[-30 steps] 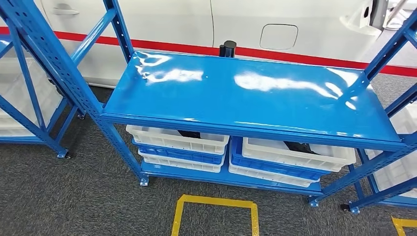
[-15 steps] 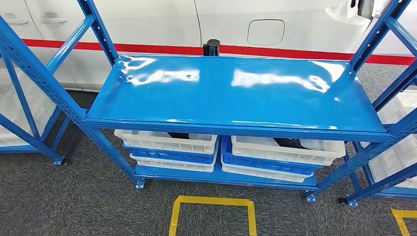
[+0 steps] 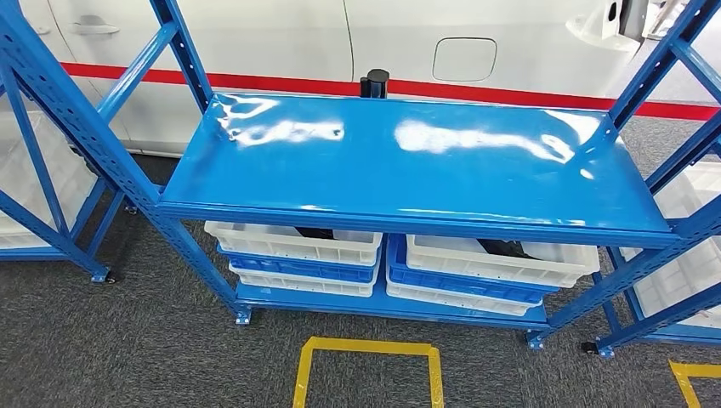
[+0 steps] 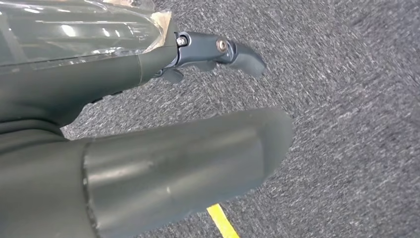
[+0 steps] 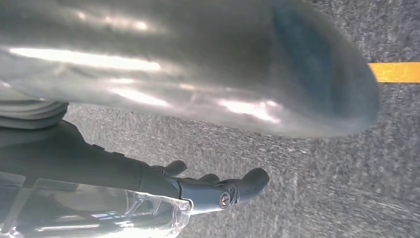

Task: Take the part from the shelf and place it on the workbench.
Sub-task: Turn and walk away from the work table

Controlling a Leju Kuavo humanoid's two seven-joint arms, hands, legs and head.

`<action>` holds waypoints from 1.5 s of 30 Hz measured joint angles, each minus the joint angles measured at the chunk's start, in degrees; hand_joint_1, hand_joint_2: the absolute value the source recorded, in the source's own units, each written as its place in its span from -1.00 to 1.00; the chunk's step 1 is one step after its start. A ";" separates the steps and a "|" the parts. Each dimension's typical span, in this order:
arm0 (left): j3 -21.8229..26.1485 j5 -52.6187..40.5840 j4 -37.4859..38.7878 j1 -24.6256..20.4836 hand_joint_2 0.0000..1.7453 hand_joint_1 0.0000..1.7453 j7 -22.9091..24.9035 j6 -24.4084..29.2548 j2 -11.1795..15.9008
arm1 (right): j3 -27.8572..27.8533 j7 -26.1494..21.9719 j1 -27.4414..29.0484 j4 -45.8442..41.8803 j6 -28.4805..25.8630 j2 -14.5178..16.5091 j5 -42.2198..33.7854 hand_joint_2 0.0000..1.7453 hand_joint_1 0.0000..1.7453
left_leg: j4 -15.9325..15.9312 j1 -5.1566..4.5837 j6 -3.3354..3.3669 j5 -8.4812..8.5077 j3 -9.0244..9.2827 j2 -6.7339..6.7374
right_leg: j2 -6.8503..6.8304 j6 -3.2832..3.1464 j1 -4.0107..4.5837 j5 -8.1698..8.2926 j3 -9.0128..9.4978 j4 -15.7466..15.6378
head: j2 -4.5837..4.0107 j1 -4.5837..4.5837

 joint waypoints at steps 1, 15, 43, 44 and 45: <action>-0.16 0.15 0.07 0.11 -1.00 -1.00 0.01 0.02 -0.03 | -0.01 0.00 0.13 0.01 -0.01 -0.07 -0.03 -1.00 -1.00 | 0.02 0.06 -0.06 0.01 -0.04 0.04 | 0.00 0.37 -0.21 -0.38 -0.94 1.99 | 0.00 -0.01; -1.86 1.25 0.44 0.33 -1.00 -1.00 0.01 0.34 -0.10 | 0.05 0.17 0.16 0.05 -0.15 -0.40 -0.14 -1.00 -1.00 | 10.87 0.82 -3.26 -6.17 -4.76 -0.61 | 0.36 -0.87 -0.75 5.69 6.31 -13.17 | 0.00 -0.33; -5.15 3.65 -0.21 0.53 -1.00 -1.00 0.25 1.20 -0.90 | 0.03 0.36 0.32 0.10 -0.83 -0.72 -0.68 -1.00 -1.00 | 6.18 -1.16 -1.78 -2.21 -4.74 -0.78 | 0.12 -2.21 0.11 5.08 7.96 -14.02 | 0.00 -0.27; -5.24 3.70 -0.24 0.53 -1.00 -1.00 0.26 1.31 -0.91 | 0.03 0.37 0.24 0.10 -0.85 -0.69 -0.66 -1.00 -1.00 | 9.32 -1.04 -2.07 -4.70 -5.95 -0.92 | 0.10 -2.58 0.08 5.48 7.60 -14.00 | 0.00 -0.41; -5.34 3.75 -0.25 0.53 -1.00 -1.00 0.27 1.43 -0.93 | 0.04 0.39 0.22 0.11 -0.85 -0.66 -0.65 -1.00 -1.00 | 12.96 -0.99 -2.30 -7.15 -7.21 -0.96 | 0.09 -2.80 0.12 5.86 7.10 -13.96 | 0.00 -0.52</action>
